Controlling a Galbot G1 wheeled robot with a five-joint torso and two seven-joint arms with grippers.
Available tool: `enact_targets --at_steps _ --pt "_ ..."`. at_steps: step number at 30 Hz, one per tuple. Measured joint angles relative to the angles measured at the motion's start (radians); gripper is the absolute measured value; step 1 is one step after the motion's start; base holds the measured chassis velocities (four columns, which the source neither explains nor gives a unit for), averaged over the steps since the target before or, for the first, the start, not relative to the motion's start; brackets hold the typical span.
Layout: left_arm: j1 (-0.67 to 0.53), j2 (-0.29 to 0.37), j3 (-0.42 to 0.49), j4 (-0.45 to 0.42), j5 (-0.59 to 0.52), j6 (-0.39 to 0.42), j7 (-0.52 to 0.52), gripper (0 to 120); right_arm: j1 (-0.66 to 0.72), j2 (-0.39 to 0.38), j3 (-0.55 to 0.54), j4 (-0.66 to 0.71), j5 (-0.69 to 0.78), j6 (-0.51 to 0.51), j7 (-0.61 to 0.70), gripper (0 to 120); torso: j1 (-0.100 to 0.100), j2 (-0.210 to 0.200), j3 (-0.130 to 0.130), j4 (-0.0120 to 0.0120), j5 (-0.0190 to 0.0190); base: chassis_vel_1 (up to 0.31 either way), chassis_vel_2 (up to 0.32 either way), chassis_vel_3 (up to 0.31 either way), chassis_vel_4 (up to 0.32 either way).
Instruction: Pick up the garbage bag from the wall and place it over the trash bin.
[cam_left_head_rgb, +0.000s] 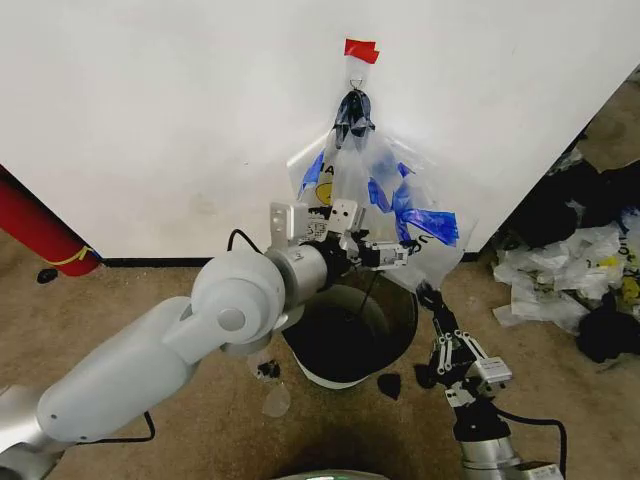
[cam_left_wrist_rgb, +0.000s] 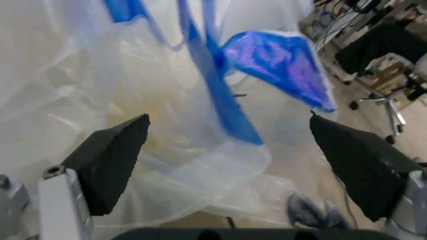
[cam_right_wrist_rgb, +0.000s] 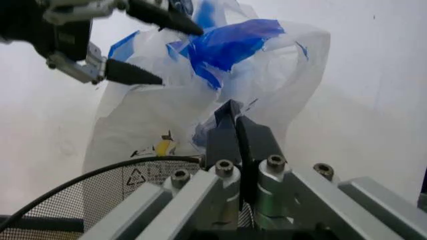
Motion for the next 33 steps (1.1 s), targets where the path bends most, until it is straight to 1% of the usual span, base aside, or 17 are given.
enact_targets --at_steps 5,9,11,12,15,17,18,19,21,22,23,25,26,27,29,33 --pt "-0.013 -0.012 0.002 0.002 -0.009 -0.005 0.000 94 -0.004 -0.001 0.003 0.002 0.000 0.000 0.000 0 0.000 0.000 0.000 -0.0001 0.0000 0.000 0.000 0.000 0.000" --pt "-0.017 -0.043 0.035 0.037 -0.006 -0.011 -0.015 94 -0.002 0.002 0.005 0.007 0.003 -0.002 0.001 0 0.000 0.000 0.000 -0.0002 0.0001 0.000 0.000 0.000 0.000" --pt "-0.017 -0.045 0.036 0.042 -0.006 -0.012 -0.017 94 -0.002 0.003 0.004 0.008 0.003 -0.002 0.001 0 0.000 0.000 0.000 -0.0003 0.0001 0.000 0.000 0.000 0.000" --pt "-0.016 -0.048 0.037 0.057 -0.004 -0.016 -0.021 94 -0.002 0.006 0.004 0.009 0.004 -0.002 0.001 0 0.000 0.000 0.000 -0.0003 0.0001 0.000 0.000 0.000 0.000" --pt "-0.017 -0.047 0.034 0.077 -0.003 -0.026 -0.022 85 -0.004 0.007 0.004 0.010 0.004 -0.002 0.001 0 0.000 0.000 0.000 0.0000 0.0000 0.000 0.000 0.000 0.000" --pt "-0.017 -0.048 0.034 0.078 -0.004 -0.027 -0.022 84 -0.004 0.007 0.005 0.009 0.004 -0.002 0.001 0 0.000 0.000 0.000 0.0000 0.0000 0.000 0.000 0.000 0.000" --pt "-0.017 -0.049 0.033 0.079 -0.004 -0.028 -0.022 79 -0.003 0.007 0.005 0.009 0.004 -0.002 0.001 0 0.000 0.000 0.000 0.0000 0.0000 0.000 0.000 0.000 0.000" --pt "-0.018 -0.052 0.033 0.080 -0.004 -0.028 -0.022 77 -0.003 0.007 0.005 0.008 0.004 -0.002 0.001 0 0.000 0.000 0.000 0.0000 0.0000 0.000 0.000 0.000 0.000" --pt "-0.017 -0.059 0.035 0.080 -0.004 -0.028 -0.023 65 -0.002 0.008 0.006 0.006 0.004 -0.002 0.001 0 0.000 0.000 0.000 -0.0001 0.0000 0.000 0.000 0.000 0.000" --pt "-0.017 -0.061 0.036 0.080 -0.004 -0.026 -0.024 63 -0.001 0.008 0.006 0.005 0.004 -0.002 0.001 0 0.000 0.000 0.000 -0.0002 0.0000 0.000 0.000 0.000 0.000" --pt "-0.017 -0.064 0.038 0.078 -0.004 -0.021 -0.026 55 -0.001 0.008 0.006 0.004 0.004 -0.002 0.001 0 0.000 0.000 0.000 -0.0002 0.0001 0.000 0.000 0.000 0.000" --pt "-0.017 -0.064 0.038 0.076 -0.004 -0.019 -0.026 55 -0.001 0.008 0.006 0.004 0.003 -0.002 0.001 0 0.000 0.000 0.000 -0.0002 0.0001 0.000 0.000 0.000 0.000" --pt "-0.023 -0.060 0.038 0.071 -0.004 -0.016 -0.026 57 -0.001 0.008 0.006 0.002 0.003 -0.001 0.001 0 0.000 0.000 0.000 -0.0001 0.0000 0.000 0.000 0.000 0.000" --pt "-0.036 -0.057 0.039 0.069 -0.006 -0.015 -0.026 64 -0.002 0.008 0.007 -0.001 0.003 0.001 0.001 0 0.000 0.000 0.000 0.0001 0.0000 0.000 0.000 0.000 0.000" --pt "-0.051 -0.067 0.053 0.071 -0.007 -0.014 -0.028 69 -0.003 0.008 0.007 -0.006 0.003 0.003 0.001 0 0.000 0.000 0.000 0.0000 0.0001 0.000 0.000 0.000 0.000" --pt "-0.057 -0.087 0.072 0.081 -0.007 -0.014 -0.037 70 -0.001 0.009 0.006 -0.006 0.003 0.004 0.001 0 0.000 0.000 0.000 -0.0003 0.0002 0.000 0.000 0.000 0.000"
